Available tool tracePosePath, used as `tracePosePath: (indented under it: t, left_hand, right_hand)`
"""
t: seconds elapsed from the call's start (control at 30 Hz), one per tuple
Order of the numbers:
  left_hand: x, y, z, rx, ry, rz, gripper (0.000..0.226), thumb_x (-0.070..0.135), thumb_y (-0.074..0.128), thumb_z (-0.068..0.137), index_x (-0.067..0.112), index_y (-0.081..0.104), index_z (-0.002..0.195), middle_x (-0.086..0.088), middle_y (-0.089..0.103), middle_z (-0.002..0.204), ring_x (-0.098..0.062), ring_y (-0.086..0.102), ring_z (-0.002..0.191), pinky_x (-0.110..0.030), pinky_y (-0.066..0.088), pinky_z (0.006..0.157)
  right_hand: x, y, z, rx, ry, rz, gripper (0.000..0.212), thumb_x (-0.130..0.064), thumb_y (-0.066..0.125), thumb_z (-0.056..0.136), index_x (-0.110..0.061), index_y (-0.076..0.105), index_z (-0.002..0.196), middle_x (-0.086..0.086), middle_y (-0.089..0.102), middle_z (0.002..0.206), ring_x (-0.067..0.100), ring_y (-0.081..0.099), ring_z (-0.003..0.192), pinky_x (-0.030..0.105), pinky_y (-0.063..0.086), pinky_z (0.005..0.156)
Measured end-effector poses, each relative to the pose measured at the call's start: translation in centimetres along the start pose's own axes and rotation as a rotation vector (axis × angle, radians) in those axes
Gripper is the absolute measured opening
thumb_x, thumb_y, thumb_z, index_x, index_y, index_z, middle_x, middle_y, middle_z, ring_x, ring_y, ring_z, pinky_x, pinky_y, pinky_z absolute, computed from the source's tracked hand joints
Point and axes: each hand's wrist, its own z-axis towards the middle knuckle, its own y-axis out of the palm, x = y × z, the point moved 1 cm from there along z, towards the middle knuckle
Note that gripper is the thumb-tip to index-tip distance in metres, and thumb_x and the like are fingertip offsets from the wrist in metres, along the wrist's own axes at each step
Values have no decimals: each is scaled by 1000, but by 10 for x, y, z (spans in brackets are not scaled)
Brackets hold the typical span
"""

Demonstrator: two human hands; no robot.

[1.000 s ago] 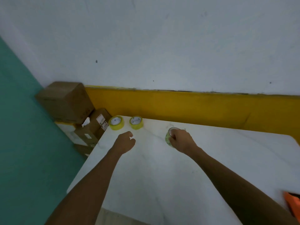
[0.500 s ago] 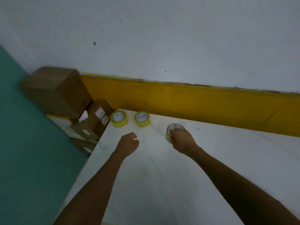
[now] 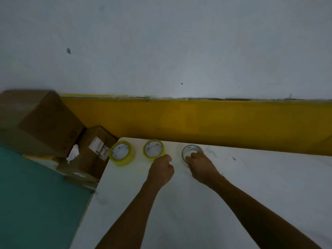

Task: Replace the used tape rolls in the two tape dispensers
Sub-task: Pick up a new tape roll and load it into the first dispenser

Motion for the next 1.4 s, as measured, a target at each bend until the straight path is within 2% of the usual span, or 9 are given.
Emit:
tracePosePath:
  t: [0.17,0.33,0.47,0.67,0.87,1.03,1.1,1.3,1.4]
  left_hand:
    - [4,25,35,16,217,172,46,8,51,87,16,52,132,-12,63,118,-28,61,110,-37,52,90]
    - [5,47,54,-10,268,280,35,10,52,88,17,62,120,-11,57,112,-29,64,98,-36,54,79]
    - [6,52,59,27,294,327,23,7,51,88,13,66,104,-10,55,111,-28,63,93,-35,52,75]
    - [-7,40,63,119,327,283,31,7,53,85,9,61,115,-14,58,113,-31,62,98,-38,52,79]
    - [-53,6,78,174,175,438,45,8,62,74,0,60,118,-21,61,121,-39,60,110,-45,54,88]
    - [-71,8,71,51,149,529,13,1,67,59,4,66,71,-17,68,68,-36,65,66,-36,54,66]
    - [-71,11,70,80,162,561,14,-5,70,53,5,65,62,-16,65,56,-34,64,55,-36,56,62]
    - [-70,7,70,134,93,398,23,7,59,80,6,68,101,-18,72,95,-37,67,91,-37,54,72]
    - [-63,-1,71,175,-31,197,42,16,54,90,1,53,130,-23,63,122,-40,61,109,-43,52,84]
  right_hand:
    - [6,28,5,110,-19,-10,25,-14,76,72,-16,74,97,8,73,87,29,67,84,35,57,78]
    - [16,41,15,130,-75,-47,31,-8,80,66,-15,75,95,7,68,75,27,66,78,34,56,79]
    - [21,42,23,196,-97,-26,17,-8,78,71,-10,74,88,11,66,80,29,63,83,35,57,73]
    - [29,39,18,240,-20,92,31,-31,71,78,-12,70,102,11,66,104,29,61,97,34,52,83]
    - [27,29,16,366,75,155,24,-23,67,83,-8,70,102,12,67,105,28,63,97,33,52,78]
    - [27,30,10,402,86,165,19,-19,64,86,-7,70,100,12,67,103,26,63,94,32,53,75]
    - [27,29,7,409,109,183,19,-17,63,86,-7,70,101,11,67,104,26,63,94,31,52,76]
    - [23,27,4,397,152,253,19,-14,63,85,-7,69,102,12,67,105,27,62,96,31,52,78]
    - [14,22,7,460,234,377,18,-9,60,88,-5,69,103,11,65,104,24,61,95,25,48,80]
